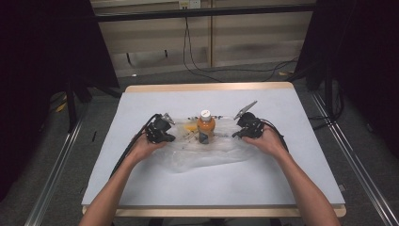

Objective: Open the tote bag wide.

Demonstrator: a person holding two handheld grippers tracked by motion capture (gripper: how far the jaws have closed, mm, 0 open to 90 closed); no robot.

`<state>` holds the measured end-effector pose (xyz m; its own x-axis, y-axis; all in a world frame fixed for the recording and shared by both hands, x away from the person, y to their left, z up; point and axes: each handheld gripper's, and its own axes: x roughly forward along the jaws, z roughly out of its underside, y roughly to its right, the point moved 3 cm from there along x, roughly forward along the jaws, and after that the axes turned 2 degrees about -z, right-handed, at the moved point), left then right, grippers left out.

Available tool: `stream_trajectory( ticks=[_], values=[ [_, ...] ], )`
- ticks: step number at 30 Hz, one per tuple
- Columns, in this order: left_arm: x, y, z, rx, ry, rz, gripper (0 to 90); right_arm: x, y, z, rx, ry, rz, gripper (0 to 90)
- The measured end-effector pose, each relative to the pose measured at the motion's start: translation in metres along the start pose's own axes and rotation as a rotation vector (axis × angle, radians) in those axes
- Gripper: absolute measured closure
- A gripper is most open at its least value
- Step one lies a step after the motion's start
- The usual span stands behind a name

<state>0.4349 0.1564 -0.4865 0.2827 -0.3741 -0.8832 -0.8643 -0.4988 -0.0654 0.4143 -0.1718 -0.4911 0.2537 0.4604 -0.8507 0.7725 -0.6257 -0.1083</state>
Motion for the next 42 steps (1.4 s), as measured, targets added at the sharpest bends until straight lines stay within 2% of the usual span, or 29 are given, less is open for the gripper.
stream_trajectory(
  ticks=[2, 5, 6, 7, 11, 12, 13, 14, 22, 25, 26, 27, 28, 30, 31, 32, 33, 34, 36, 37, 39, 40, 41, 42],
  values=[
    [-0.004, -0.002, 0.005, 0.005, -0.025, 0.000, 90.0, -0.003, 0.002, 0.003, -0.009, -0.024, 0.003, 90.0],
    [-0.008, -0.004, 0.009, 0.045, -0.070, -0.023, 90.0, -0.007, 0.005, 0.008, -0.023, -0.036, 0.000, 90.0],
    [-0.010, -0.005, 0.011, 0.074, -0.094, -0.023, 90.0, -0.009, 0.007, 0.009, -0.038, -0.048, 0.008, 90.0],
    [-0.010, -0.005, 0.013, 0.054, -0.088, -0.026, 90.0, -0.010, 0.007, 0.011, -0.040, -0.056, 0.013, 90.0],
    [-0.014, -0.007, 0.018, 0.078, -0.120, -0.017, 90.0, -0.015, 0.009, 0.016, -0.063, -0.080, 0.033, 90.0],
    [-0.014, -0.006, 0.019, 0.068, -0.111, -0.025, 90.0, -0.017, 0.010, 0.018, -0.067, -0.090, 0.038, 90.0],
    [-0.016, -0.007, 0.022, 0.084, -0.108, -0.030, 90.0, -0.020, 0.012, 0.024, -0.060, -0.084, 0.031, 90.0],
    [-0.017, -0.006, 0.024, 0.083, -0.109, -0.032, 90.0, -0.022, 0.013, 0.026, -0.054, -0.081, 0.032, 90.0],
    [-0.020, -0.006, 0.030, 0.085, -0.106, -0.023, 90.0, -0.030, 0.019, 0.041, -0.041, -0.058, 0.017, 90.0],
    [-0.021, -0.006, 0.031, 0.079, -0.101, -0.023, 90.0, -0.032, 0.019, 0.043, -0.042, -0.052, 0.029, 90.0],
    [-0.021, -0.006, 0.031, 0.070, -0.094, -0.013, 90.0, -0.031, 0.019, 0.044, -0.041, -0.037, 0.027, 90.0],
    [-0.021, -0.008, 0.032, 0.058, -0.086, -0.003, 90.0, -0.032, 0.019, 0.045, -0.021, -0.033, 0.023, 90.0],
    [-0.021, -0.008, 0.032, 0.053, -0.072, 0.002, 90.0, -0.031, 0.020, 0.046, -0.037, -0.018, 0.026, 90.0],
    [-0.021, -0.007, 0.033, 0.027, -0.029, 0.035, 90.0, -0.031, 0.020, 0.045, -0.013, -0.006, 0.027, 90.0],
    [-0.021, -0.007, 0.033, 0.027, -0.029, 0.035, 90.0, -0.031, 0.020, 0.045, -0.013, -0.006, 0.027, 90.0],
    [-0.023, -0.004, 0.033, 0.012, 0.012, 0.048, 90.0, -0.030, 0.020, 0.044, -0.007, 0.014, 0.019, 90.0],
    [-0.025, -0.004, 0.032, 0.018, 0.038, 0.061, 90.0, -0.030, 0.019, 0.043, -0.002, 0.033, 0.004, 90.0],
    [-0.028, -0.004, 0.032, 0.012, 0.063, 0.055, 90.0, -0.031, 0.018, 0.041, 0.008, 0.055, -0.012, 90.0],
    [-0.034, -0.002, 0.031, -0.018, 0.134, 0.081, 90.0, -0.033, 0.017, 0.037, -0.005, 0.096, -0.020, 90.0],
    [-0.038, -0.001, 0.030, -0.025, 0.161, 0.071, 90.0, -0.035, 0.016, 0.035, 0.003, 0.123, -0.034, 90.0],
    [-0.046, 0.003, 0.029, -0.001, 0.177, 0.086, 90.0, -0.040, 0.014, 0.030, 0.005, 0.158, -0.044, 90.0],
    [-0.050, 0.005, 0.028, 0.009, 0.188, 0.075, 90.0, -0.043, 0.012, 0.028, 0.003, 0.176, -0.052, 90.0],
    [-0.055, 0.007, 0.027, 0.005, 0.212, 0.087, 90.0, -0.046, 0.011, 0.025, 0.006, 0.193, -0.056, 90.0],
    [-0.055, 0.007, 0.027, 0.005, 0.212, 0.087, 90.0, -0.049, 0.010, 0.022, 0.001, 0.204, -0.054, 90.0]
  ],
)
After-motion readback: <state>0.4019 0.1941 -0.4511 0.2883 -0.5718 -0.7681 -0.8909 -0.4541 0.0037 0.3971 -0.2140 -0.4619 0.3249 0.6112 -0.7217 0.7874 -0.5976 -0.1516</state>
